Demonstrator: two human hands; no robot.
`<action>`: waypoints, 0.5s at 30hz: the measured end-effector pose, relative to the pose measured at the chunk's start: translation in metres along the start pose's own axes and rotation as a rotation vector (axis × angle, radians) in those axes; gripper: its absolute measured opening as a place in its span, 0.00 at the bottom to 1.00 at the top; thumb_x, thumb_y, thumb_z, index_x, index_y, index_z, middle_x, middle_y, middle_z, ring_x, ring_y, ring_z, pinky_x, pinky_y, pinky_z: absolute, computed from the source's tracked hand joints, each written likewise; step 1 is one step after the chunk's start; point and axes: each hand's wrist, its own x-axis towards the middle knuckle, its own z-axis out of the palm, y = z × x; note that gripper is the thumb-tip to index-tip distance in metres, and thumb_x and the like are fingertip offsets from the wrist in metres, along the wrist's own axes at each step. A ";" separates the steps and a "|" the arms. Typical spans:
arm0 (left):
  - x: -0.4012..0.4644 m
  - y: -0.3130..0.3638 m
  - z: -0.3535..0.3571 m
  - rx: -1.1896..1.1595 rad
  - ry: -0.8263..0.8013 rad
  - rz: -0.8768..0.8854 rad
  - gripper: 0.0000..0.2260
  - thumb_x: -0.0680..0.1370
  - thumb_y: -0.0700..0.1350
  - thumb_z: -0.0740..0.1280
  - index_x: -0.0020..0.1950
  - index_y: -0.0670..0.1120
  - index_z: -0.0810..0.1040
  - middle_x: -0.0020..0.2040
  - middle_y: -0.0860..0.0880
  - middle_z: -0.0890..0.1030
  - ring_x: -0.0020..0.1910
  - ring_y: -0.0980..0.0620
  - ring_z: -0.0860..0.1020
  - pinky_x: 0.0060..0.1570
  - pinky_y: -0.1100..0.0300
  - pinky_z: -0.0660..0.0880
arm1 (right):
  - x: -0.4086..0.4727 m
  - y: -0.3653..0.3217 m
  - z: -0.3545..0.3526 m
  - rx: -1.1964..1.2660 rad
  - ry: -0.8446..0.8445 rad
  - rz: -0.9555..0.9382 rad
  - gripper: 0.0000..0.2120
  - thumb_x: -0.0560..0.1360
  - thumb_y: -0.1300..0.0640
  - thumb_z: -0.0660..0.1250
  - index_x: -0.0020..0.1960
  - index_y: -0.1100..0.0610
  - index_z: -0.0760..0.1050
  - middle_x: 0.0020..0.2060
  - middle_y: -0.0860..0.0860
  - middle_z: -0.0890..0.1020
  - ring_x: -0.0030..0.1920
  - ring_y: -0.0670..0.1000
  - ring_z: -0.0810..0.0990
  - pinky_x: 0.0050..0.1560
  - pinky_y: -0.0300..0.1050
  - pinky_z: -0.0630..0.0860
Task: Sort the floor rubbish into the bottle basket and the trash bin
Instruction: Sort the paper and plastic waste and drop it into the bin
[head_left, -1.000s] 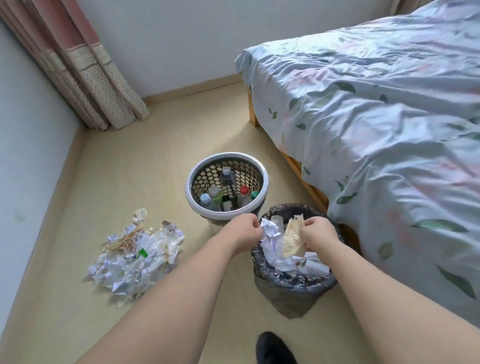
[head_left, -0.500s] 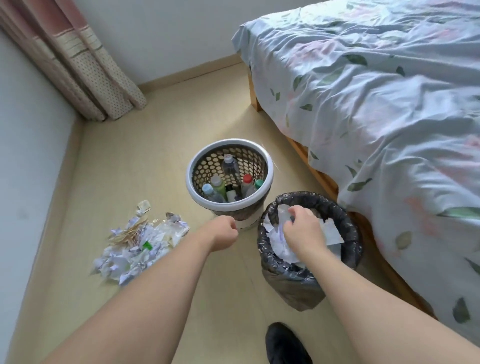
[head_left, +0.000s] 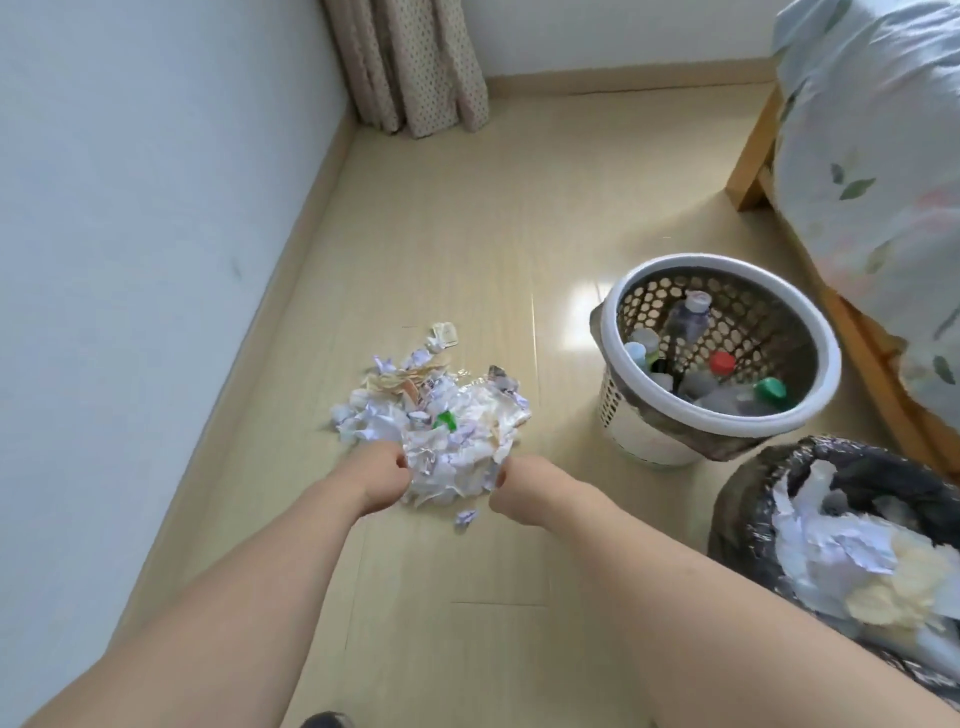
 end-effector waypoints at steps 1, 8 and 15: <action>0.008 -0.020 0.004 -0.025 -0.007 -0.028 0.08 0.77 0.38 0.58 0.38 0.45 0.71 0.38 0.46 0.75 0.41 0.45 0.73 0.33 0.59 0.64 | 0.017 -0.012 0.010 -0.053 -0.029 -0.008 0.05 0.76 0.61 0.59 0.42 0.57 0.66 0.40 0.53 0.70 0.45 0.55 0.71 0.37 0.41 0.68; 0.064 -0.105 0.046 -0.114 -0.008 -0.162 0.10 0.80 0.43 0.56 0.39 0.49 0.68 0.42 0.48 0.75 0.43 0.46 0.74 0.39 0.58 0.67 | 0.099 -0.024 0.088 -0.244 -0.136 0.096 0.18 0.78 0.64 0.55 0.67 0.63 0.68 0.63 0.59 0.75 0.62 0.58 0.76 0.57 0.48 0.74; 0.119 -0.126 0.076 -0.249 0.068 -0.302 0.06 0.79 0.48 0.58 0.52 0.48 0.69 0.46 0.49 0.76 0.41 0.47 0.74 0.37 0.58 0.68 | 0.156 -0.001 0.147 -0.181 -0.002 0.118 0.14 0.80 0.60 0.56 0.65 0.59 0.64 0.63 0.58 0.71 0.59 0.60 0.77 0.51 0.49 0.73</action>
